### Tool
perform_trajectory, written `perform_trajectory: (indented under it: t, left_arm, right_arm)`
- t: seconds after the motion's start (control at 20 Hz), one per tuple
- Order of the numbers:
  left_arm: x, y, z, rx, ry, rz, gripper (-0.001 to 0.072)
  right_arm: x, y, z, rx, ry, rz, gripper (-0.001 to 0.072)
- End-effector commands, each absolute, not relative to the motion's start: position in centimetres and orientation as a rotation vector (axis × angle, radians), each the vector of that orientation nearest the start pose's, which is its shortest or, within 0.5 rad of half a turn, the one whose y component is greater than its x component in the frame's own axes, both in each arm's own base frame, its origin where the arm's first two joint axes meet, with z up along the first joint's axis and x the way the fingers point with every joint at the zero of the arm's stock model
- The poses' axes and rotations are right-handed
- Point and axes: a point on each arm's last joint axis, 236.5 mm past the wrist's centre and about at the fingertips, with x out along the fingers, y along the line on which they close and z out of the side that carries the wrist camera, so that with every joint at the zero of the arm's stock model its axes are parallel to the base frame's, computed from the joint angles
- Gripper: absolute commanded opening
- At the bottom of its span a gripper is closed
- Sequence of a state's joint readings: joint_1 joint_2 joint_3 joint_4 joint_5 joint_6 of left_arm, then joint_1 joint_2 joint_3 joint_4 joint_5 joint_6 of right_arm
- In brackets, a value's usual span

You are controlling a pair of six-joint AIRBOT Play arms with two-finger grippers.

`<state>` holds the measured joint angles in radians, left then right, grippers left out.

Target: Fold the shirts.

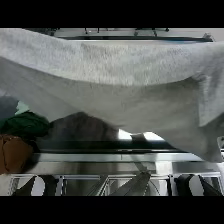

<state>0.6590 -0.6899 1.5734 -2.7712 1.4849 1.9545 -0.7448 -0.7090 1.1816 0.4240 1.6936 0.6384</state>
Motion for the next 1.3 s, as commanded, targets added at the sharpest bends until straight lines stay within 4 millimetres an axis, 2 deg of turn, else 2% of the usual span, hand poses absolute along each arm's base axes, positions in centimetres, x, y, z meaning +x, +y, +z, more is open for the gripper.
perform_trajectory:
  t: [0.0, 0.15, 0.25, 0.4, 0.45, 0.55, 0.65, 0.8, 0.9, 1.0, 1.1, 1.25]
  left_arm:
    - [23.9, -10.5, 41.5, -0.228, 0.303, -0.635, 0.0027]
    - [25.2, -12.0, 39.2, -0.287, 0.408, -0.759, 0.0027]
    - [26.5, -11.1, 38.5, -0.311, 0.431, -0.743, 0.0027]
    - [28.0, -7.7, 35.9, -0.370, 0.533, -0.669, 0.0027]
    - [28.4, -7.1, 34.7, -0.394, 0.579, -0.675, 0.0027]
    - [30.6, -6.2, 31.6, -0.493, 0.655, -0.691, 0.0027]
    - [33.0, -6.9, 26.2, -0.597, 0.770, -0.757, 0.0027]
    - [37.8, -7.3, 16.5, -0.717, 0.931, -0.737, 0.0027]
    - [41.1, -6.3, 11.4, -0.774, 0.981, -0.704, 0.0027]
    - [43.9, -5.1, 7.6, -0.817, 1.020, -0.683, 0.0027]
    - [46.2, -4.5, 4.7, -0.848, 1.058, -0.682, 0.0025]
    - [49.0, -5.3, 1.8, -0.843, 1.087, -0.701, 0.0024]
  right_arm:
    - [18.9, 12.5, 47.1, 0.154, -0.242, 1.029, 0.0013]
    - [19.4, 12.1, 47.6, 0.162, -0.258, 1.002, 0.0011]
    - [21.7, 10.6, 46.8, 0.156, -0.219, 0.887, 0.0011]
    - [25.9, 7.6, 42.9, 0.162, -0.049, 0.716, 0.0011]
    - [27.1, 6.9, 41.4, 0.181, 0.009, 0.704, 0.0011]
    - [30.1, 6.4, 38.3, 0.237, 0.107, 0.728, 0.0011]
    - [34.7, 6.8, 33.9, 0.309, 0.218, 0.736, 0.0011]
    - [42.9, 9.0, 24.6, 0.375, 0.402, 0.722, 0.0010]
    - [47.6, 9.5, 17.8, 0.445, 0.506, 0.685, 0.0010]
    - [50.9, 8.9, 11.7, 0.527, 0.571, 0.647, 0.0010]
    - [53.1, 8.2, 7.7, 0.644, 0.592, 0.635, 0.0010]
    - [55.4, 6.6, 5.1, 0.731, 0.586, 0.607, 0.0010]
